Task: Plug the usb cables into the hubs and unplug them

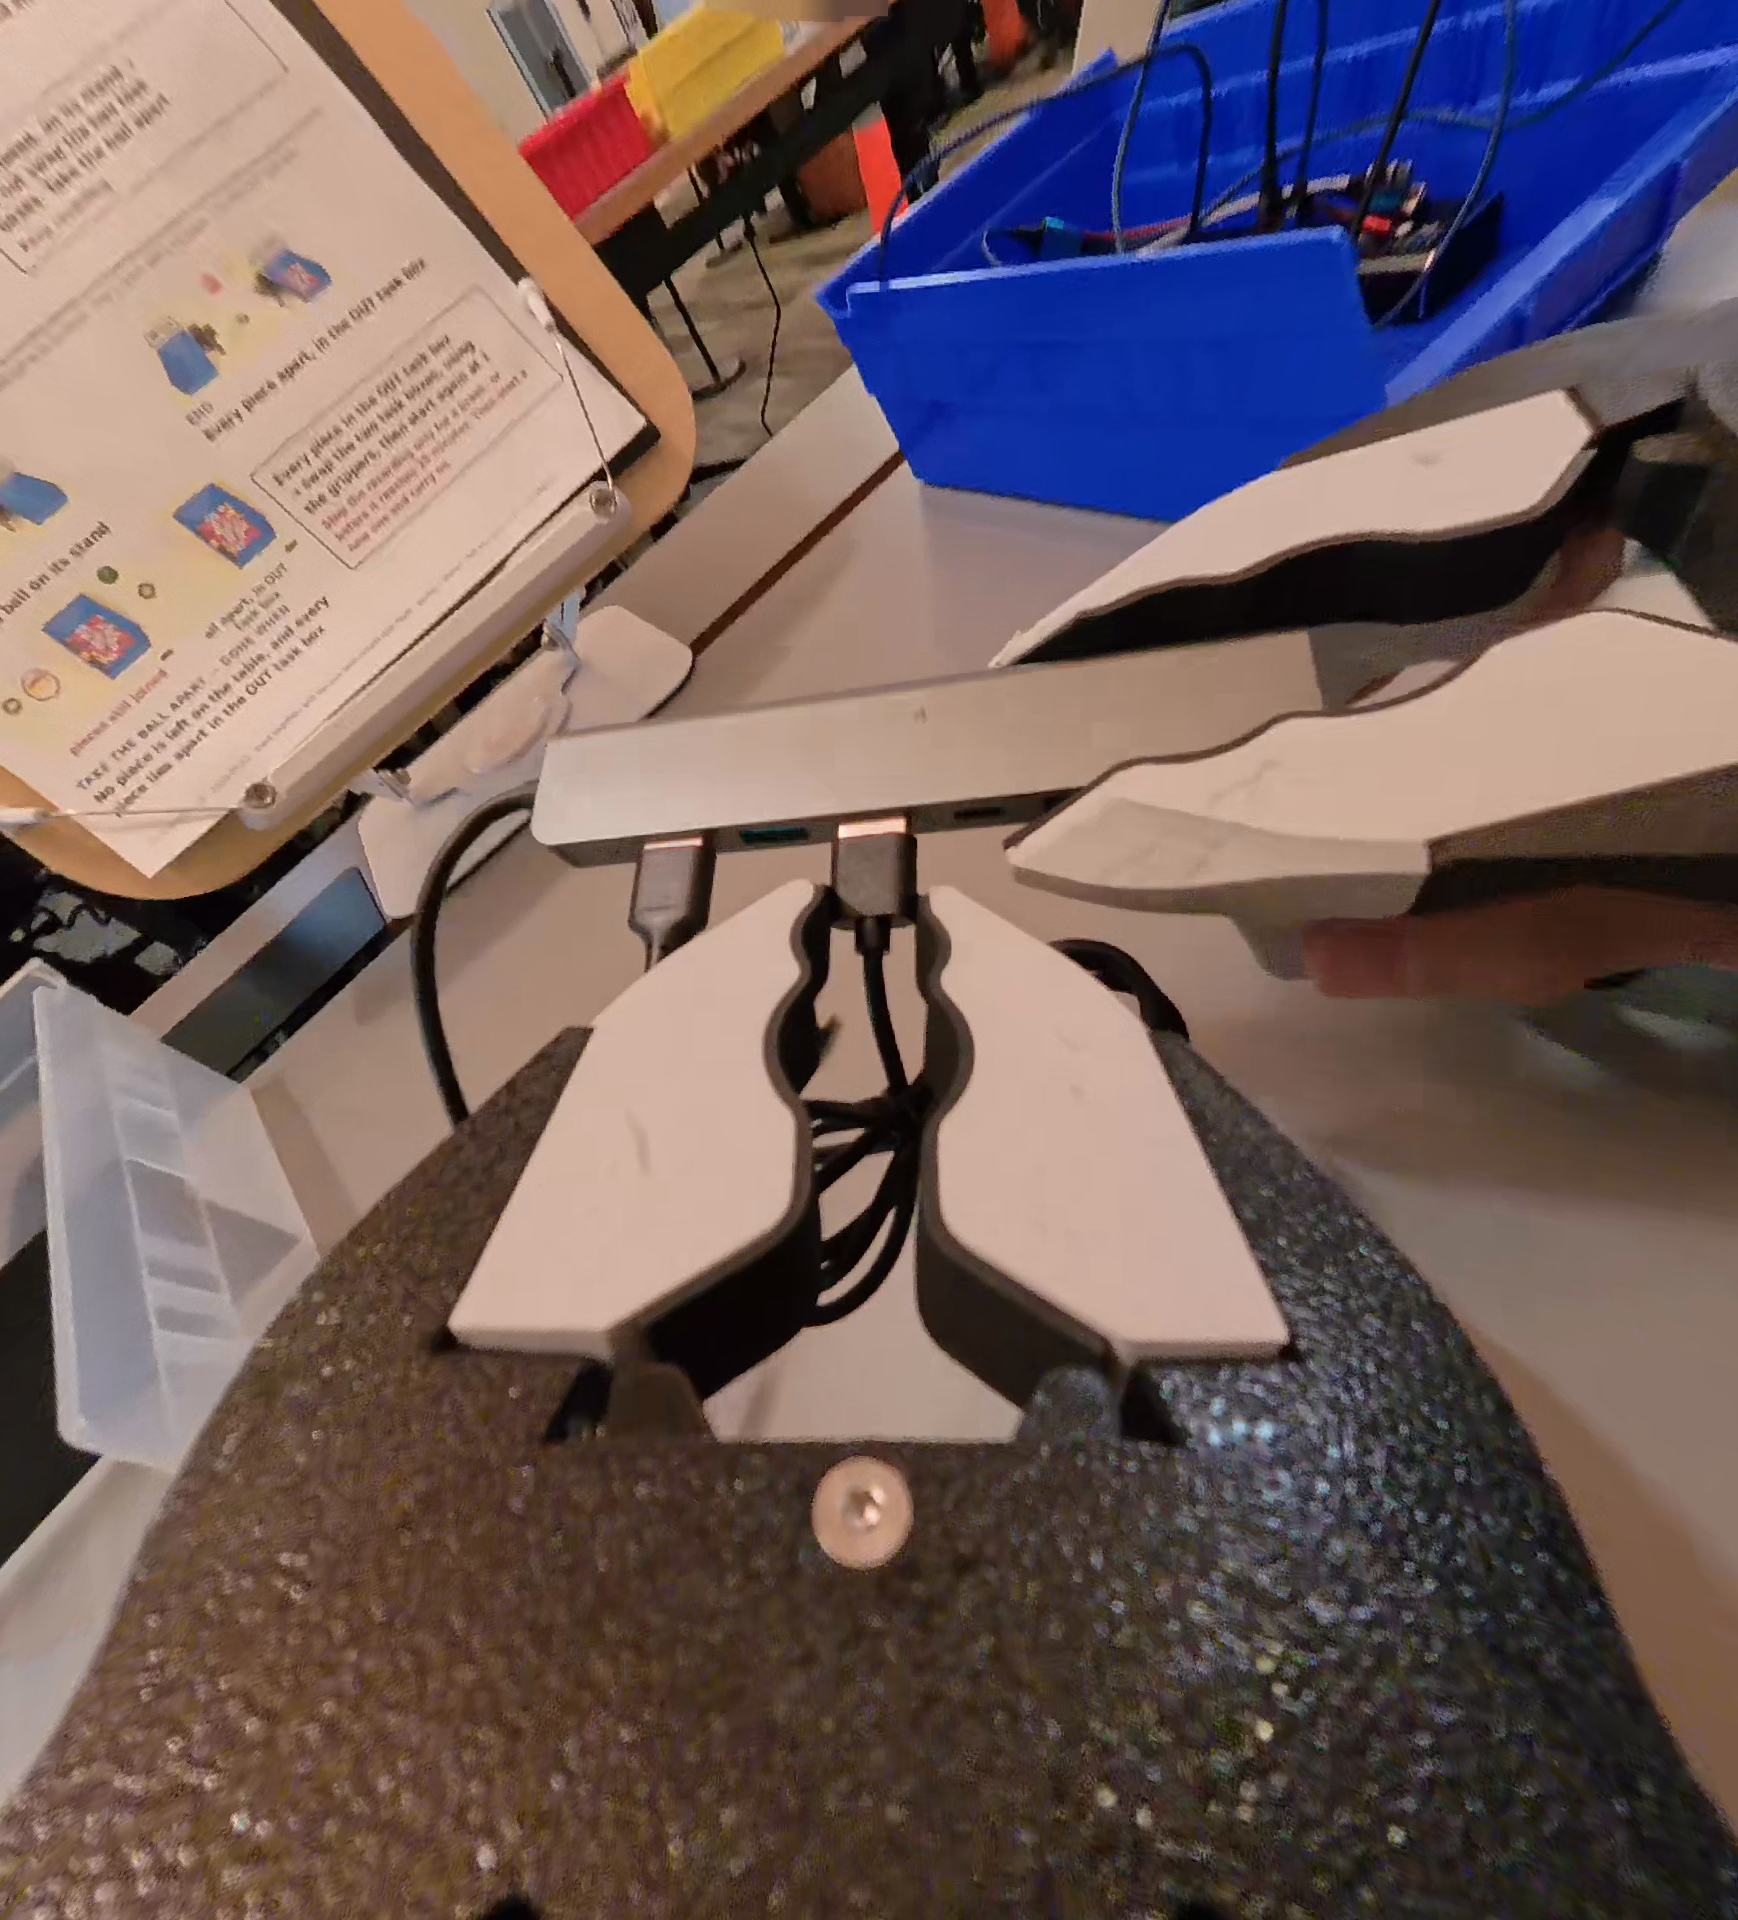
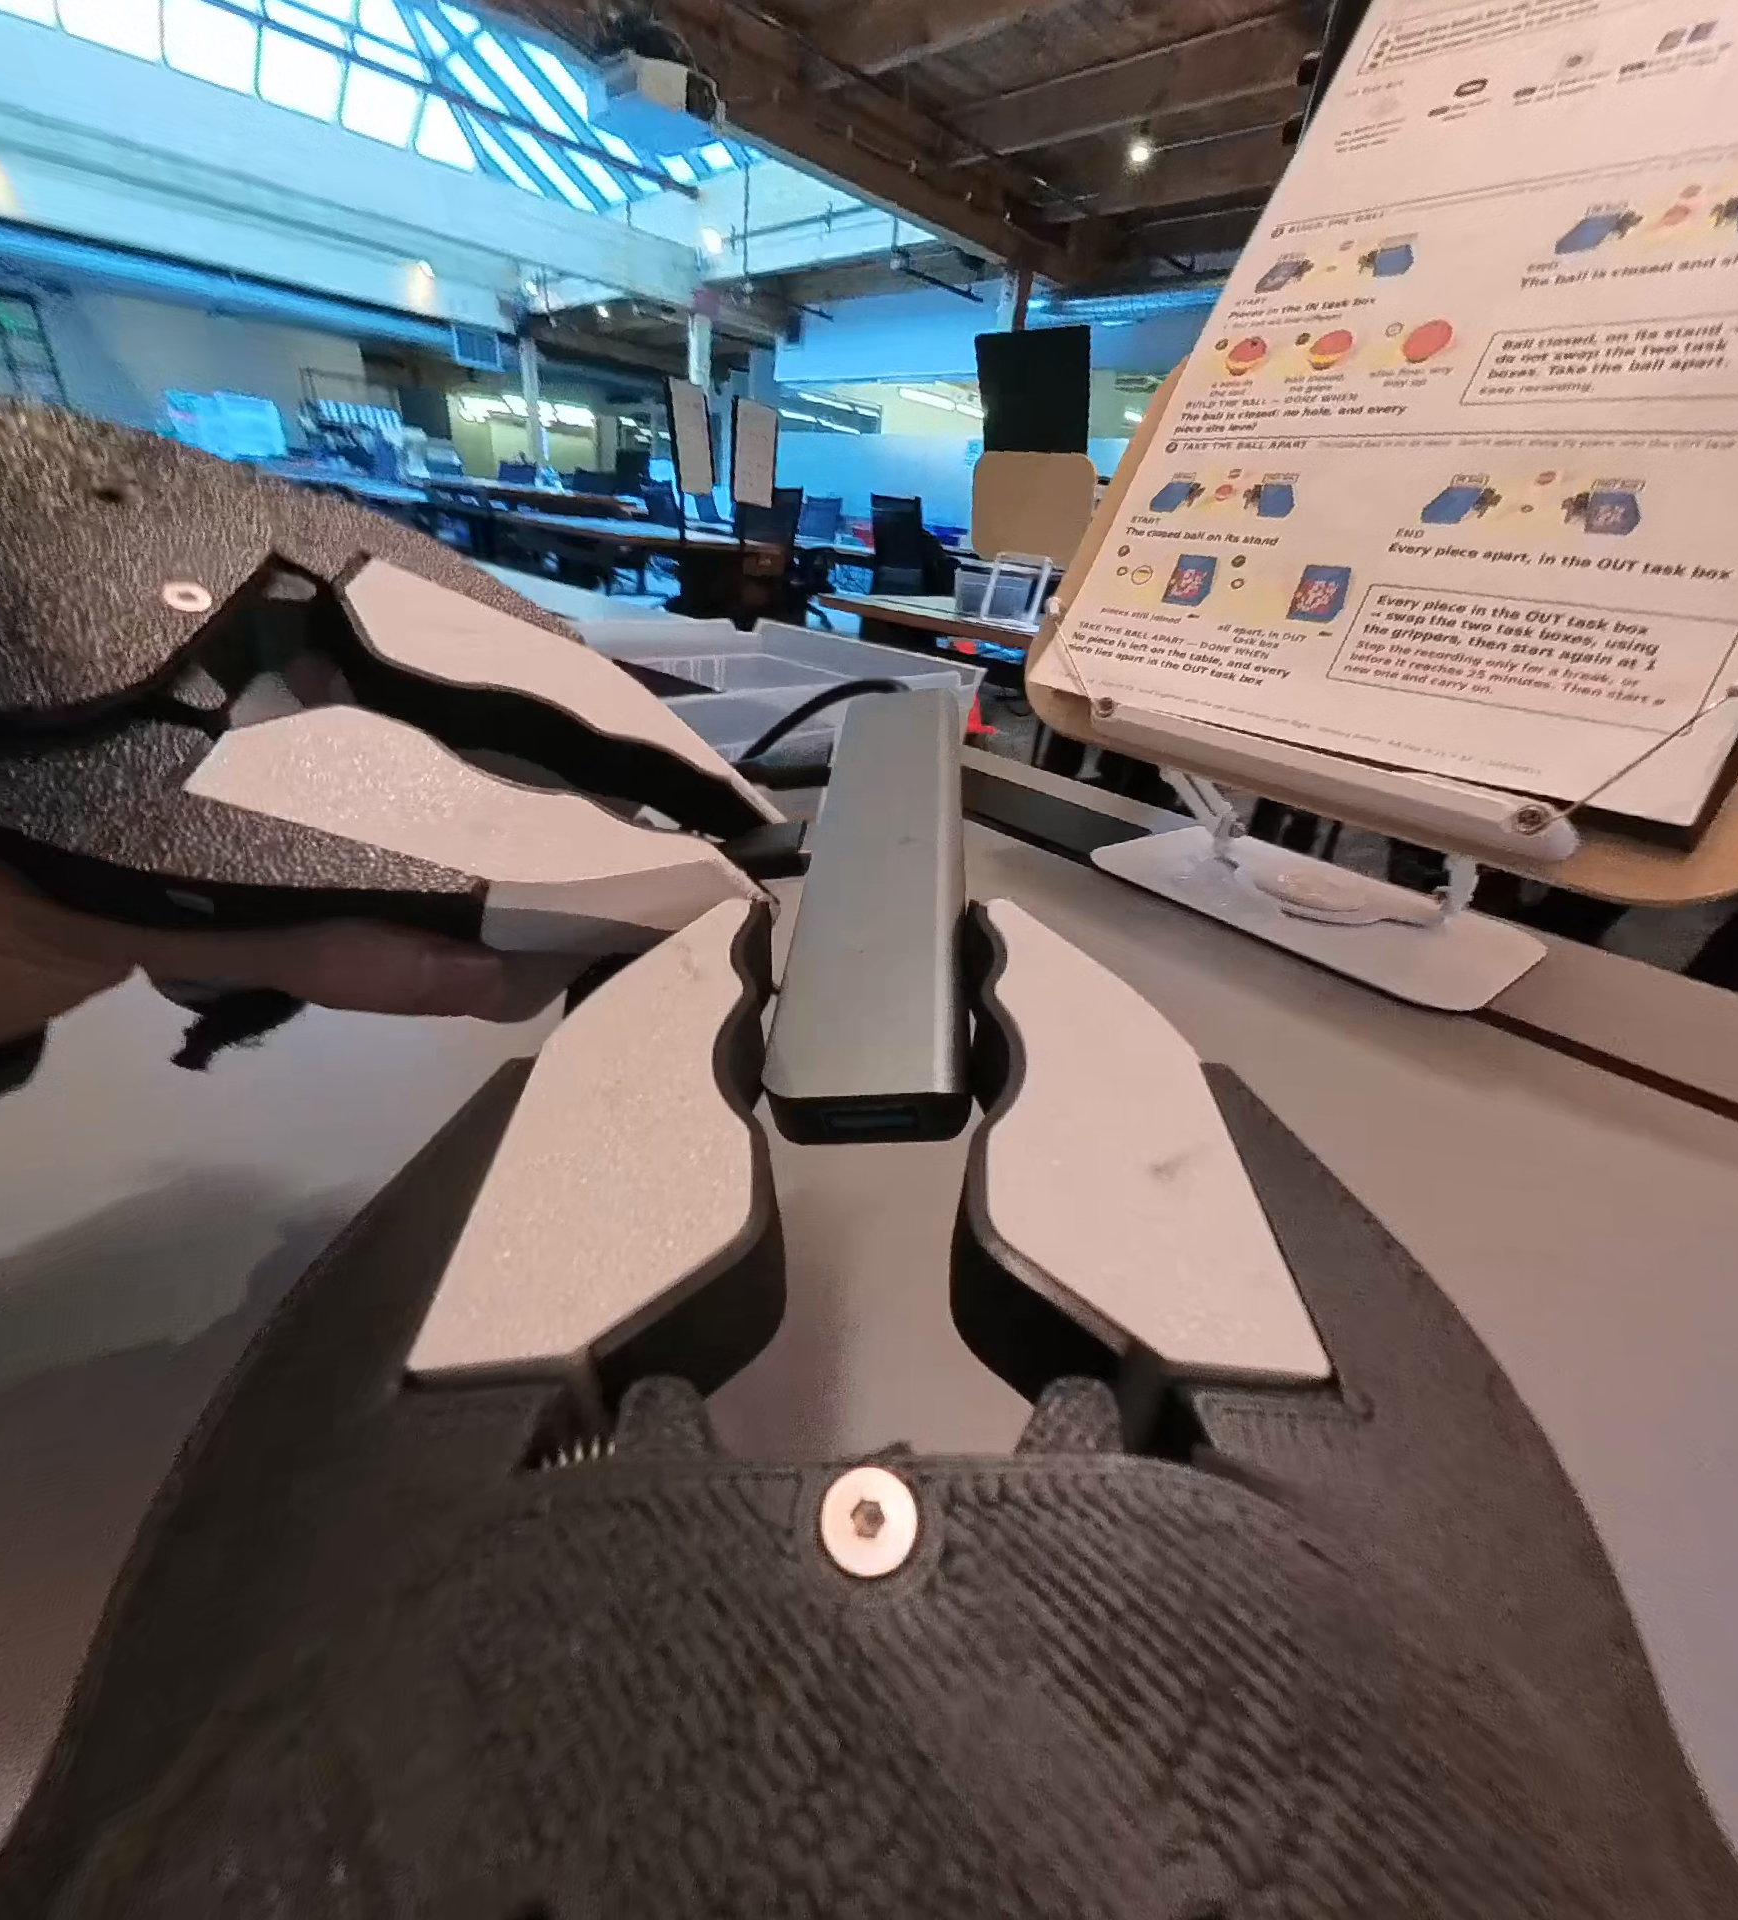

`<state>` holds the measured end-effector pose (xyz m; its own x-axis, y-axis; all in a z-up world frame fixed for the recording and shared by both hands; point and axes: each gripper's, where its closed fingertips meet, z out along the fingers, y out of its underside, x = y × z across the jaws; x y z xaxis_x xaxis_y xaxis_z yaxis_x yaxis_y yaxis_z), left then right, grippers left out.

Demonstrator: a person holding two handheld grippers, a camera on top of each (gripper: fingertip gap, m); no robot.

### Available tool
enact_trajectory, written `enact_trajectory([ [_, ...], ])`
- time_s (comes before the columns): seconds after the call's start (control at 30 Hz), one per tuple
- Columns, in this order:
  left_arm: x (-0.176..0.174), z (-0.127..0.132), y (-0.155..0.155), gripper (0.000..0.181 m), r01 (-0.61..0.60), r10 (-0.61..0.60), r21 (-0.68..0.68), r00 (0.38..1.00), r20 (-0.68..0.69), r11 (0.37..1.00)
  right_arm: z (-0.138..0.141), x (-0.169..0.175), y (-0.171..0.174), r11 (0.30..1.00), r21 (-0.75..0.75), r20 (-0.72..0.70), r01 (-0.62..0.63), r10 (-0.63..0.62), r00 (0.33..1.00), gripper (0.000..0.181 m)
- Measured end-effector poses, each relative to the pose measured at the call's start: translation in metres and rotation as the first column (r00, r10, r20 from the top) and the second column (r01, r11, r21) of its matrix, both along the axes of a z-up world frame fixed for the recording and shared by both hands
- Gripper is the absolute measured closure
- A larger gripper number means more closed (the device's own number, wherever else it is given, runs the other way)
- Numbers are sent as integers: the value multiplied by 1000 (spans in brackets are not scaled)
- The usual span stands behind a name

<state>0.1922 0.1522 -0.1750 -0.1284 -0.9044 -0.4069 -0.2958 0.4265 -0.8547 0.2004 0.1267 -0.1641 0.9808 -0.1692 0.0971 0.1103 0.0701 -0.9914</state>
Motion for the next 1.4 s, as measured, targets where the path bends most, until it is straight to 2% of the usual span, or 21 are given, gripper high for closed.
enact_trajectory([
  [0.13,1,9,-5,167,11,-11,-2,998,67,1000,5,1,-3,998,53,-68,-46,49,996,146],
  [0.27,1,12,-6,167,-2,2,2,995,95,1000,6,1,-4,997,60,-63,-43,47,997,145],
  [0.47,-2,6,-2,168,-22,21,80,1000,20,997,-1,-2,-1,1000,-12,48,-24,25,999,145],
  [0.7,-1,1,-1,168,-31,31,39,999,11,999,-7,-1,0,997,-64,144,35,-26,989,145],
  [0.8,1,8,-3,168,-29,28,23,998,56,999,-2,1,-1,999,-24,64,21,-20,998,145],
  [0.9,1,6,-4,167,13,-16,57,999,49,998,-2,1,-3,1000,-23,56,4,-3,998,145],
  [1.07,-1,18,-10,165,76,-63,-141,993,99,987,4,6,-5,999,47,-58,-5,8,998,146],
  [1.17,-3,21,-8,164,62,-50,-91,991,121,994,6,12,-9,997,74,-101,7,1,995,146],
  [1.23,-3,18,-9,166,51,-46,-58,995,86,997,6,15,-10,997,79,-117,14,-5,993,146],
  [1.33,-4,15,-11,176,41,-39,-42,998,54,998,6,11,-8,997,71,-92,3,4,996,146],
  [1.4,-3,15,-9,176,26,-24,-30,998,59,999,6,11,-8,998,70,-92,2,4,996,146],
])
